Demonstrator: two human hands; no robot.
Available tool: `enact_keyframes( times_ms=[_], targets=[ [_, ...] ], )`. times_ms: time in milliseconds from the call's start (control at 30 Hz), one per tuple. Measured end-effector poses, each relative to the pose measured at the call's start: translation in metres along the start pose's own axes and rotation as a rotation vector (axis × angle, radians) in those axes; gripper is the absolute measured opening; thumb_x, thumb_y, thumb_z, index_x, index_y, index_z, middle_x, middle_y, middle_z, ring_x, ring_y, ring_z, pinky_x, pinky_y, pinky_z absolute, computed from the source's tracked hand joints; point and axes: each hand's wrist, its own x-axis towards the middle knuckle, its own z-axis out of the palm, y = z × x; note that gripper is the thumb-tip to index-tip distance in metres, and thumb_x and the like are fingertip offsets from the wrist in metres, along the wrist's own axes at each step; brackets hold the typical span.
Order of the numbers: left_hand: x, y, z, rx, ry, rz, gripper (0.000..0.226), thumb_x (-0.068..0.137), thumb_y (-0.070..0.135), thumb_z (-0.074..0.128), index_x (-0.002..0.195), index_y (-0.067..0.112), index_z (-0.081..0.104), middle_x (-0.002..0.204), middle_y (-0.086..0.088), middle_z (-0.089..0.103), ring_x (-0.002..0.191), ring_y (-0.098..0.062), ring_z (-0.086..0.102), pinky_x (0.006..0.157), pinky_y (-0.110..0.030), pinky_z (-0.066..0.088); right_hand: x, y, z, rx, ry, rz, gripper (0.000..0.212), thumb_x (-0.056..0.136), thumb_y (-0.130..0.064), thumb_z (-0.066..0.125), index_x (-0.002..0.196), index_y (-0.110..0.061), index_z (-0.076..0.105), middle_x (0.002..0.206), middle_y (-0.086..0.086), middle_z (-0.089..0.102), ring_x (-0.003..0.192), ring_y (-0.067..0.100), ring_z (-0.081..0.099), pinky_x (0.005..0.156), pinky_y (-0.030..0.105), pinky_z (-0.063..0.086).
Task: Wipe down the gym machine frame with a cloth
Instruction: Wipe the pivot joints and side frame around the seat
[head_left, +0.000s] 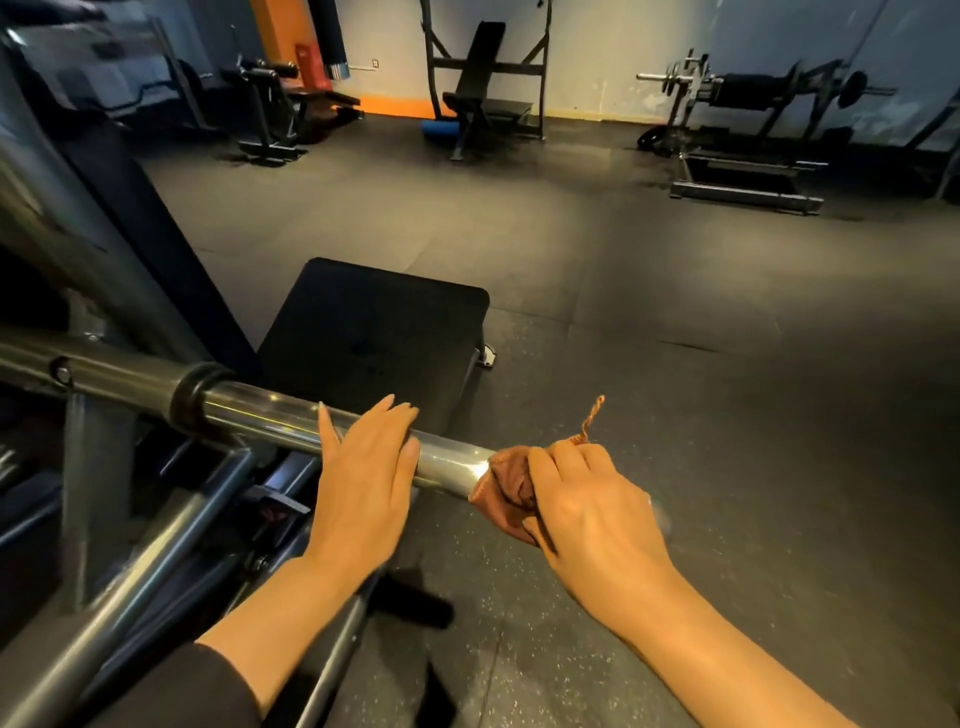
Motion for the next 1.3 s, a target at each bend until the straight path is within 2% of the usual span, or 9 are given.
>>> enact_keyframes(
  times_ms=[233, 400, 533, 667, 833, 1033, 1167, 1233, 1300],
  targets=[
    [-0.002, 0.000, -0.005, -0.094, -0.017, 0.022, 0.051, 0.102, 0.037, 0.027, 0.143, 0.013, 0.044, 0.145, -0.001, 0.047, 0.138, -0.003, 0.029, 0.120, -0.037, -0.011, 0.031, -0.043, 0.008, 0.011, 0.109, -0.077, 0.053, 0.029, -0.013, 0.089, 0.075, -0.014, 0.063, 0.070, 0.003, 0.057, 0.063, 0.022, 0.056, 0.048, 0.027, 0.044],
    [-0.003, -0.006, -0.011, -0.166, -0.096, 0.050, 0.054, 0.103, 0.045, 0.012, 0.151, 0.018, 0.014, 0.156, 0.007, 0.018, 0.146, 0.002, 0.009, 0.118, -0.029, -0.017, 0.055, -0.081, 0.005, -0.042, 0.177, -0.164, 0.057, 0.022, -0.017, 0.090, 0.075, -0.009, 0.070, 0.066, 0.006, 0.058, 0.058, 0.023, 0.056, 0.055, 0.032, 0.052],
    [-0.006, -0.020, -0.024, -0.397, -0.113, -0.003, 0.047, 0.105, 0.020, 0.030, 0.147, 0.029, 0.010, 0.151, 0.028, 0.003, 0.141, 0.015, -0.002, 0.116, -0.014, -0.007, 0.074, -0.109, 0.013, -0.067, 0.220, -0.179, 0.051, 0.032, -0.011, 0.090, 0.079, -0.005, 0.071, 0.068, 0.008, 0.059, 0.061, 0.024, 0.057, 0.062, 0.036, 0.057],
    [-0.018, -0.049, -0.039, -0.431, -0.061, -0.088, 0.066, 0.099, 0.002, 0.046, 0.147, 0.037, 0.015, 0.153, 0.030, 0.012, 0.143, 0.011, 0.008, 0.116, -0.010, 0.008, 0.095, -0.144, 0.021, 0.041, 0.246, -0.152, 0.055, 0.044, -0.007, 0.089, 0.095, -0.002, 0.072, 0.080, 0.009, 0.066, 0.070, 0.024, 0.063, 0.068, 0.035, 0.059],
    [-0.016, -0.093, -0.071, -0.408, -0.050, -0.125, 0.073, 0.096, 0.005, 0.052, 0.142, 0.046, 0.013, 0.153, 0.029, 0.015, 0.141, 0.013, 0.013, 0.114, -0.009, 0.014, 0.134, -0.182, 0.017, 0.298, 0.032, -0.066, 0.047, 0.068, -0.016, 0.079, 0.113, -0.022, 0.066, 0.110, -0.006, 0.065, 0.101, 0.016, 0.061, 0.076, 0.027, 0.054],
    [0.019, -0.132, -0.129, -0.590, 0.215, -0.236, 0.049, 0.101, 0.023, 0.042, 0.138, 0.048, 0.024, 0.152, 0.021, 0.021, 0.135, 0.016, 0.022, 0.102, 0.001, 0.022, 0.198, -0.255, -0.006, 1.075, 0.121, 0.050, 0.041, 0.087, 0.001, 0.058, 0.103, -0.037, 0.060, 0.099, -0.019, 0.063, 0.094, -0.005, 0.061, 0.083, 0.012, 0.046],
    [0.038, -0.179, -0.154, -0.763, 0.303, -0.405, 0.051, 0.084, 0.047, 0.055, 0.131, 0.051, 0.037, 0.141, 0.012, 0.044, 0.129, -0.001, 0.045, 0.105, -0.020, 0.040, 0.234, -0.306, -0.009, 1.560, -0.253, 0.111, 0.029, 0.099, -0.006, 0.041, 0.113, -0.016, 0.064, 0.101, -0.004, 0.069, 0.088, -0.003, 0.066, 0.074, 0.011, 0.048],
    [0.039, -0.208, -0.162, -0.671, 0.393, -0.465, 0.053, 0.084, 0.026, 0.072, 0.127, 0.043, 0.047, 0.129, 0.007, 0.055, 0.118, -0.005, 0.054, 0.100, -0.015, 0.043, 0.245, -0.320, -0.001, 1.564, -0.261, 0.119, 0.026, 0.103, -0.015, 0.040, 0.108, -0.020, 0.065, 0.103, -0.001, 0.068, 0.094, 0.005, 0.066, 0.079, 0.016, 0.048],
    [0.039, -0.236, -0.166, -0.494, 0.355, -0.467, 0.062, 0.081, 0.008, 0.075, 0.132, 0.032, 0.050, 0.125, 0.005, 0.056, 0.116, -0.009, 0.054, 0.097, -0.003, 0.035, 0.257, -0.329, 0.014, 1.258, -0.123, 0.093, 0.020, 0.103, -0.022, 0.041, 0.104, -0.028, 0.060, 0.106, -0.003, 0.062, 0.102, 0.009, 0.059, 0.087, 0.020, 0.042]
  ],
)
